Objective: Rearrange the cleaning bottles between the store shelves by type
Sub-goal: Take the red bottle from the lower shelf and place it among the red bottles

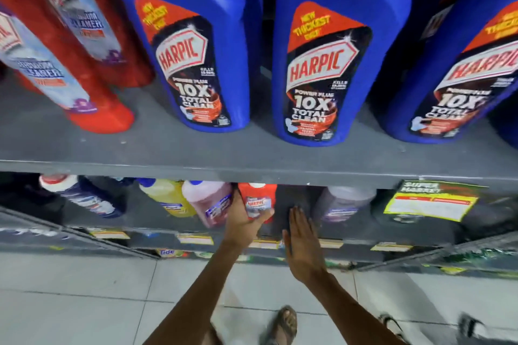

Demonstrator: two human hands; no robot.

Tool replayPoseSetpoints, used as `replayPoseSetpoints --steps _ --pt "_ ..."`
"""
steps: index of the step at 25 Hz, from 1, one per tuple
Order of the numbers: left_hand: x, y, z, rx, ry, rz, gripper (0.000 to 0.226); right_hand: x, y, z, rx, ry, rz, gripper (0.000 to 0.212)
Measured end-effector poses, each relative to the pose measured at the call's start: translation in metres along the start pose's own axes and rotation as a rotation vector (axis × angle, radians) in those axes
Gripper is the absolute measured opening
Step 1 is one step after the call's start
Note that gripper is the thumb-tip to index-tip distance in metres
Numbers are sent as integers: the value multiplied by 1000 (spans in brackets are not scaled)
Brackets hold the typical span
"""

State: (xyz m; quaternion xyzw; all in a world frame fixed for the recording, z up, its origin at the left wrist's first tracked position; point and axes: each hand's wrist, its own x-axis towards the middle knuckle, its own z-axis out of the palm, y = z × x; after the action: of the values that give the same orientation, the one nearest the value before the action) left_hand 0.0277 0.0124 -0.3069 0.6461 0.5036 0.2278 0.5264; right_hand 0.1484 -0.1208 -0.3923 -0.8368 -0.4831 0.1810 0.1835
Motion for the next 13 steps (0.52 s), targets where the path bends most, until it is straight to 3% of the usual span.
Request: replayPoseSetpoints --steps 3,9,13 --pt "10 -15 -4 -37 20 -89 69 0 6 9 -67 44 -46 55" --pt "7 -26 -12 -10 -37 -81 59 4 9 18 -120 53 -46 60" --pt "-25 -18 -36 -57 -55 -59 65 0 0 12 -61 8 -72 59"
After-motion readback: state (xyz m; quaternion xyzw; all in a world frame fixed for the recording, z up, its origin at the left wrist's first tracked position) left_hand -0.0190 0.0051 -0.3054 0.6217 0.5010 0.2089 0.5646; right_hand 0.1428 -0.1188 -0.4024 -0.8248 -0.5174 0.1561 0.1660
